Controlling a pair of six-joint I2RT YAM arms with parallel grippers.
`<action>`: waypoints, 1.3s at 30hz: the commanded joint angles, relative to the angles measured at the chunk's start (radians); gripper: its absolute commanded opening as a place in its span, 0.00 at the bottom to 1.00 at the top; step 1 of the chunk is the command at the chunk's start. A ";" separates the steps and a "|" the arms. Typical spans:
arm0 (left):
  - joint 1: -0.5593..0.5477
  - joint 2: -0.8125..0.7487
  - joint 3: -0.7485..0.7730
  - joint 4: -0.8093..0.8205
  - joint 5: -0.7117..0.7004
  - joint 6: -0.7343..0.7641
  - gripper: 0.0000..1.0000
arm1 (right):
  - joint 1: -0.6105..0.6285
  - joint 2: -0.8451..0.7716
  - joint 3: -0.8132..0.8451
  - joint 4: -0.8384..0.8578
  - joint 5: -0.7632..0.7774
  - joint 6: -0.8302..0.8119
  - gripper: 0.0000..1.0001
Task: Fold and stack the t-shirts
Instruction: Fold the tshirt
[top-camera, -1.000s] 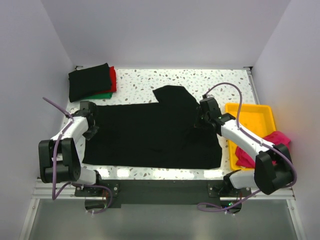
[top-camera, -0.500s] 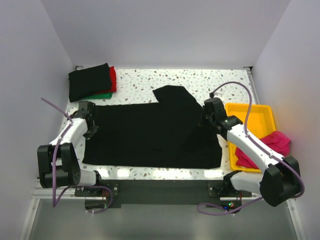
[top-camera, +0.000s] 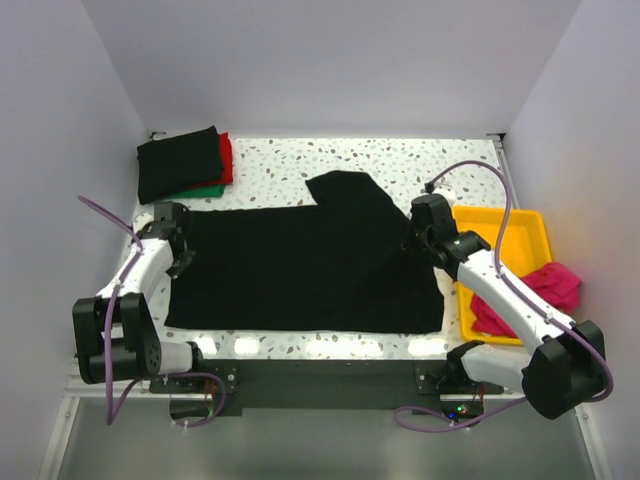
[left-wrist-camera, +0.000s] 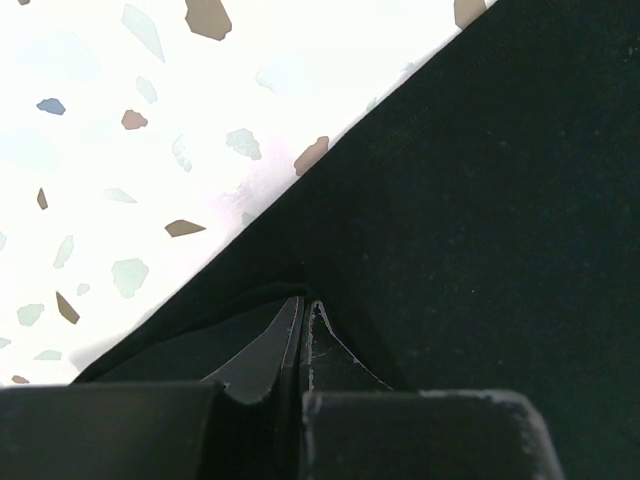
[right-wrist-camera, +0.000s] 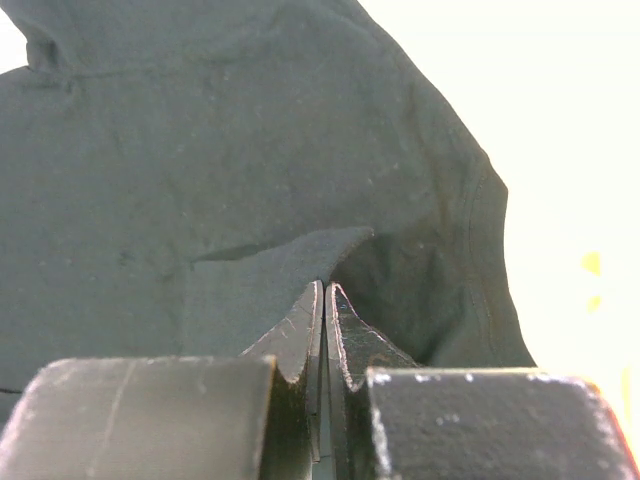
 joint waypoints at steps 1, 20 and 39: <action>0.012 -0.025 0.027 0.005 -0.027 0.015 0.00 | 0.000 -0.033 0.058 -0.006 0.065 0.009 0.00; 0.035 -0.039 0.033 0.006 -0.031 0.021 0.00 | -0.002 -0.023 0.058 -0.003 0.094 0.006 0.00; 0.064 0.034 0.066 0.044 -0.001 0.045 0.00 | -0.013 0.037 0.055 0.025 0.071 0.006 0.00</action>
